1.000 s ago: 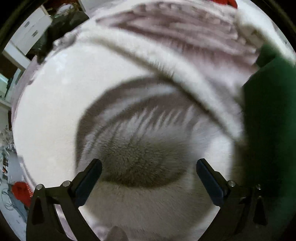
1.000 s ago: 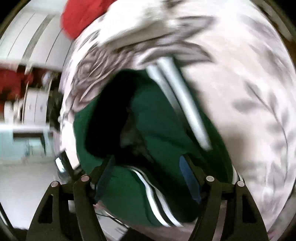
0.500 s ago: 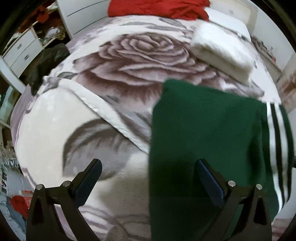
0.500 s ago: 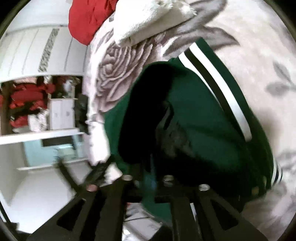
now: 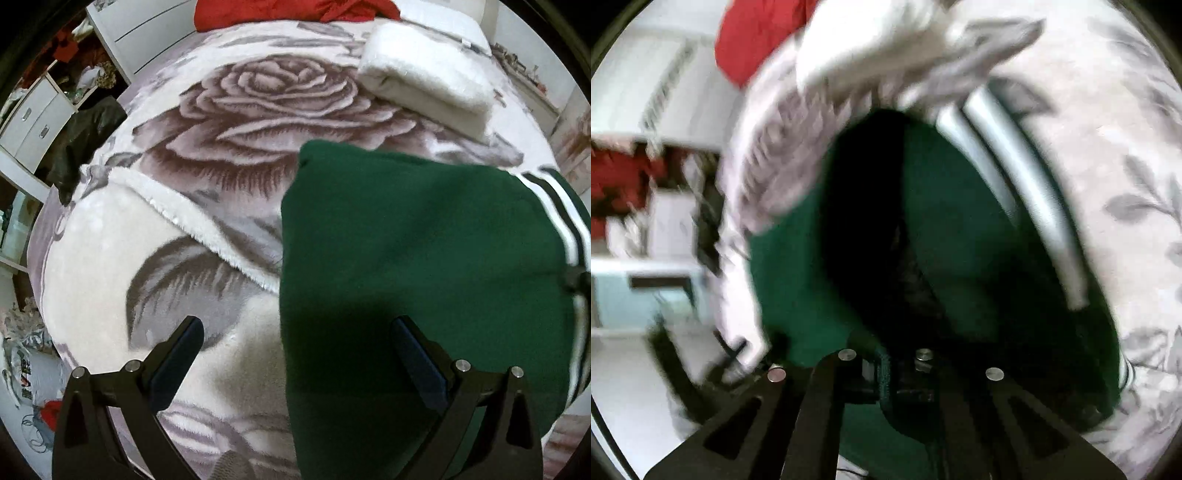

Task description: Fold large clothes

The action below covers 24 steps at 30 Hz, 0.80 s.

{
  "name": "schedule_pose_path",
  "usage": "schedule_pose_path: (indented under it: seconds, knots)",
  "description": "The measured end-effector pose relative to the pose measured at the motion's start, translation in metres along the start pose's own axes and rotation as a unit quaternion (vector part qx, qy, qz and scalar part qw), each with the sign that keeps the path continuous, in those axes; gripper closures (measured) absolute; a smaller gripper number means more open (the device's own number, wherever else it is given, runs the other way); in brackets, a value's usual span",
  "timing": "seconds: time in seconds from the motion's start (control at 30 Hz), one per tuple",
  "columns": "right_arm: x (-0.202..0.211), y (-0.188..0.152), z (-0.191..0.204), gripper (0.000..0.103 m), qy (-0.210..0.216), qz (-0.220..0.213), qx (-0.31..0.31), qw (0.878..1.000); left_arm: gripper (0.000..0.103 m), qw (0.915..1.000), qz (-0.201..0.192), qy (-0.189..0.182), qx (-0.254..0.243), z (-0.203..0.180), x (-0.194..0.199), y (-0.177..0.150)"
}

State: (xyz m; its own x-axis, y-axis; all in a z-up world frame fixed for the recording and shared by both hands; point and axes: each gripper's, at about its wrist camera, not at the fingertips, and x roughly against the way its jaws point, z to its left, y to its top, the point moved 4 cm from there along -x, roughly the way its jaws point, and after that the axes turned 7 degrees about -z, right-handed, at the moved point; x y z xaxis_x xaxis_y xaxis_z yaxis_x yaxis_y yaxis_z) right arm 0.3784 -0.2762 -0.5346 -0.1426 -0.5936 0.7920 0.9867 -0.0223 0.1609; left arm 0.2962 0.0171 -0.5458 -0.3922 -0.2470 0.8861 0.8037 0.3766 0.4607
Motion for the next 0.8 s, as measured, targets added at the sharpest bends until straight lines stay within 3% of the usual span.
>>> schedule_pose_path:
  seconds: [0.13, 0.2, 0.3, 0.4, 0.47, 0.53, 0.6, 0.67, 0.8]
  knots:
    - [0.063, 0.011, -0.011, 0.101, -0.001, -0.066, -0.012, 0.998, 0.000, 0.9993, -0.023, -0.029, 0.004, -0.008, 0.007, 0.015]
    - [0.067, 0.016, -0.031, 0.101, -0.017, -0.071, -0.023, 0.997, 0.000, 0.9990, -0.023, -0.040, -0.001, -0.014, 0.001, 0.021]
    - [0.006, 0.014, -0.051, 0.101, -0.067, -0.007, -0.018, 0.998, 0.000, 0.9992, 0.007, -0.029, -0.028, -0.025, -0.032, 0.021]
    - [-0.028, 0.003, -0.073, 0.099, -0.043, 0.075, -0.064, 0.994, 0.000, 0.9987, 0.031, -0.026, -0.033, -0.021, -0.047, 0.019]
    - [-0.014, 0.009, -0.064, 0.093, -0.025, 0.070, -0.054, 0.996, 0.000, 0.9990, 0.017, -0.029, -0.029, -0.014, -0.036, 0.021]
    - [0.007, 0.018, -0.055, 0.079, -0.005, 0.045, -0.035, 0.998, 0.000, 0.9995, 0.000, -0.020, -0.026, -0.008, -0.023, 0.023]
    - [0.026, 0.030, -0.050, 0.026, 0.007, 0.013, -0.014, 1.000, 0.000, 0.9997, -0.014, -0.017, -0.011, -0.001, -0.011, 0.023]
    - [0.028, 0.046, -0.049, 0.024, 0.005, -0.002, 0.008, 1.000, 0.000, 0.9997, -0.021, -0.010, -0.003, 0.006, -0.008, 0.025]
    - [-0.016, 0.067, -0.047, 0.024, 0.013, 0.050, 0.028, 0.998, 0.000, 0.9999, -0.012, 0.005, 0.010, 0.015, -0.018, 0.024]
